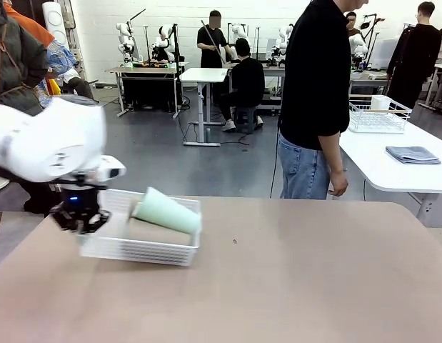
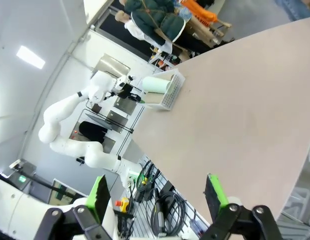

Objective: Clean and organize the cups into the basket.
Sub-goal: Move the Organizing basket back to the left side of the table.

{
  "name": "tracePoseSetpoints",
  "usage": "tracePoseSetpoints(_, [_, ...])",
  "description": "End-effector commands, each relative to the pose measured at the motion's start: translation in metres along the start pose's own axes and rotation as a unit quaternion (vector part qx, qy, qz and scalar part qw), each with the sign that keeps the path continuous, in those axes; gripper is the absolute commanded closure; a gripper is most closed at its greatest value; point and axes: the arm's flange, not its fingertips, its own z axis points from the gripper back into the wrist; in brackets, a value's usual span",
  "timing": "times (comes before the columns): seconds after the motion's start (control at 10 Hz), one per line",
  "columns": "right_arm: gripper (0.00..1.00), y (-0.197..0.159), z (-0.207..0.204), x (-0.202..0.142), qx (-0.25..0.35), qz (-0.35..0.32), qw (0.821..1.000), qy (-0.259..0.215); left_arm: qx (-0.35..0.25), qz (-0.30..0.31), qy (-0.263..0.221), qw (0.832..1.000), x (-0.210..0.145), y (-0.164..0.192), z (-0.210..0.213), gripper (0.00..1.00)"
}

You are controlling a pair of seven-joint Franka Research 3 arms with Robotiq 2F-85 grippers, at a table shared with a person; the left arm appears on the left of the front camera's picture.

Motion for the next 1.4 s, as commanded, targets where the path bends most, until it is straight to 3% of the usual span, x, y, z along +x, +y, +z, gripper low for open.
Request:
tracePoseSetpoints(0.0, [0.00,0.001,-0.004,-0.002,-0.007,0.002,1.000,-0.002,-0.044,0.050,0.025,0.997,-0.013,0.067,-0.024,0.95])
tracePoseSetpoints(0.3, [0.00,0.001,-0.004,-0.002,-0.007,0.002,1.000,-0.002,-0.107,0.048,0.078,0.990,-0.018,0.152,-0.057,0.95])
tracePoseSetpoints(0.4, [0.00,0.001,-0.004,-0.002,-0.007,0.002,1.000,-0.002,-0.099,0.042,0.085,0.991,-0.018,0.166,-0.064,0.95])
tracePoseSetpoints(0.7, [0.00,0.001,-0.004,-0.002,-0.007,0.002,1.000,-0.002,-0.080,0.042,0.060,0.994,-0.015,0.160,-0.060,0.95])
tracePoseSetpoints(0.8, [0.00,0.001,-0.004,-0.002,-0.007,0.002,1.000,-0.002,-0.093,0.046,0.079,0.991,-0.024,0.176,-0.072,0.95])
tracePoseSetpoints(1.1, [0.00,0.001,-0.004,-0.002,-0.007,0.002,1.000,-0.002,-0.091,0.040,0.076,0.992,-0.022,0.170,-0.069,0.95])
tracePoseSetpoints(1.2, [0.00,0.001,-0.004,-0.002,-0.007,0.002,1.000,-0.002,-0.061,0.053,0.061,0.995,-0.019,0.161,-0.067,0.95])
tracePoseSetpoints(1.3, [0.00,0.001,-0.004,-0.002,-0.007,0.002,1.000,-0.002,-0.074,0.038,0.061,0.995,-0.019,0.162,-0.066,0.36])
